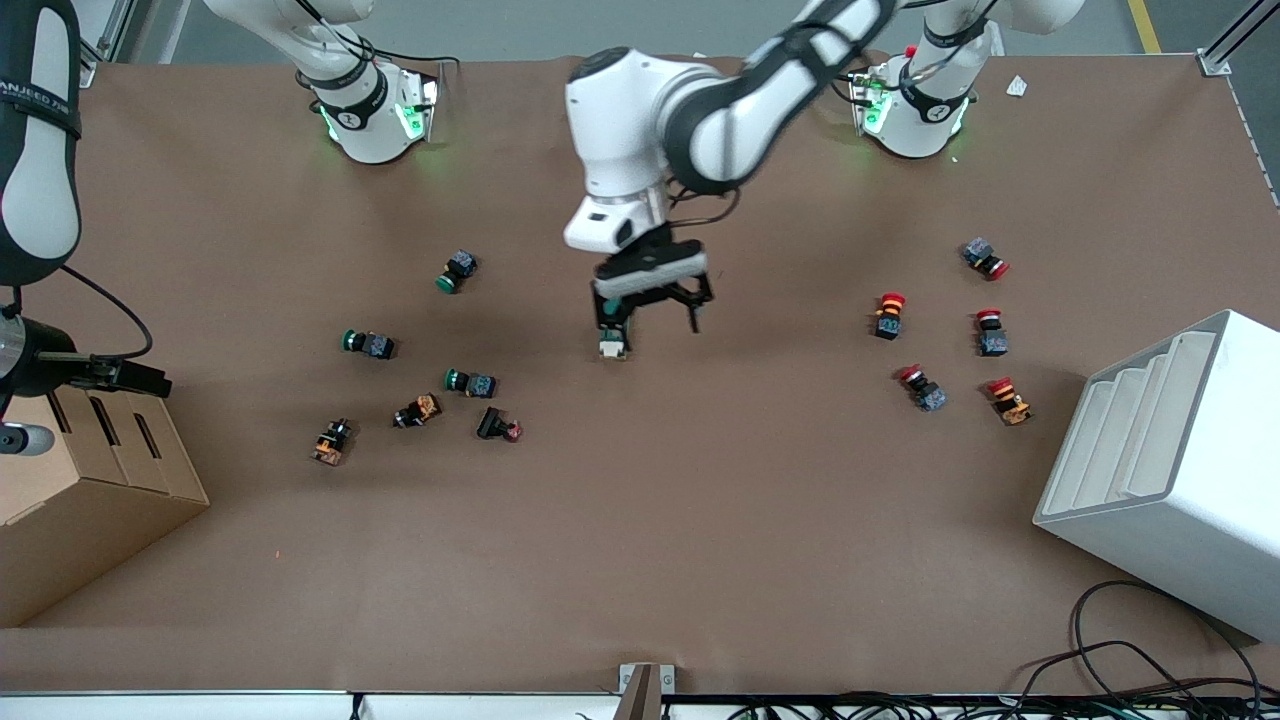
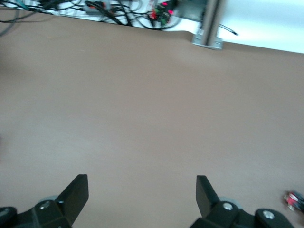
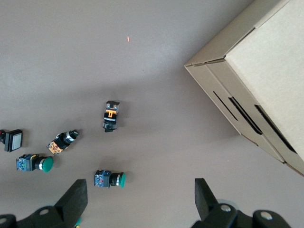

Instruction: Close load switch with both arms

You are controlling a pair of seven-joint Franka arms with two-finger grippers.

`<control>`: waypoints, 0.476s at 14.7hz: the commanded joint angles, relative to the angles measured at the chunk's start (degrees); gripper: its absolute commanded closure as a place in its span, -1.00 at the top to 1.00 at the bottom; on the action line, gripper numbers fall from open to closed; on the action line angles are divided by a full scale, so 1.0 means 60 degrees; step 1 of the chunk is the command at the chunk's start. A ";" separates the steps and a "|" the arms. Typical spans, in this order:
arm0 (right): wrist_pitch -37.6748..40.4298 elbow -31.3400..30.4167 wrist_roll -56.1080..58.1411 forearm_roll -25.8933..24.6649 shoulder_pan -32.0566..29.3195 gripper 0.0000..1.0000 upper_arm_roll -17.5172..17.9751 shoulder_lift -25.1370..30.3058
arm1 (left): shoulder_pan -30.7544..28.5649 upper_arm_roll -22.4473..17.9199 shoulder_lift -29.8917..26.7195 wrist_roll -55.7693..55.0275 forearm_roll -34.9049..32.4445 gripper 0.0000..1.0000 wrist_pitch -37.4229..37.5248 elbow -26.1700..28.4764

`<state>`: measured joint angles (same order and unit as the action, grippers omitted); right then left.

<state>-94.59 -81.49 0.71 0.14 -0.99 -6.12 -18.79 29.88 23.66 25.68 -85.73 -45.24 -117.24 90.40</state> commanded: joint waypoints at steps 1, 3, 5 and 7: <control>0.0587 0.0398 0.0072 -0.0228 -0.0070 1.00 0.0186 0.0086 | -0.0729 0.0070 -0.0368 0.1787 0.1353 0.99 0.1267 -0.0764; 0.0705 0.0443 0.0073 -0.0242 -0.0070 1.00 0.0186 0.0086 | -0.1387 0.0070 -0.0383 0.3251 0.2146 1.00 0.2324 -0.1645; 0.0807 0.0457 0.0058 -0.0068 -0.0128 1.00 0.0171 0.0144 | -0.2062 0.0071 -0.0689 0.4177 0.2586 1.00 0.2795 -0.1839; 0.1304 0.0487 0.0116 -0.0052 -0.0114 1.00 0.0157 0.0275 | -0.2808 0.0085 -0.1084 0.5070 0.2865 1.00 0.2899 -0.1853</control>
<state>-89.23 -78.42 0.71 -0.01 -1.01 -5.76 -18.66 16.27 23.65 21.54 -59.85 -30.34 -101.54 79.45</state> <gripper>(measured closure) 0.000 0.000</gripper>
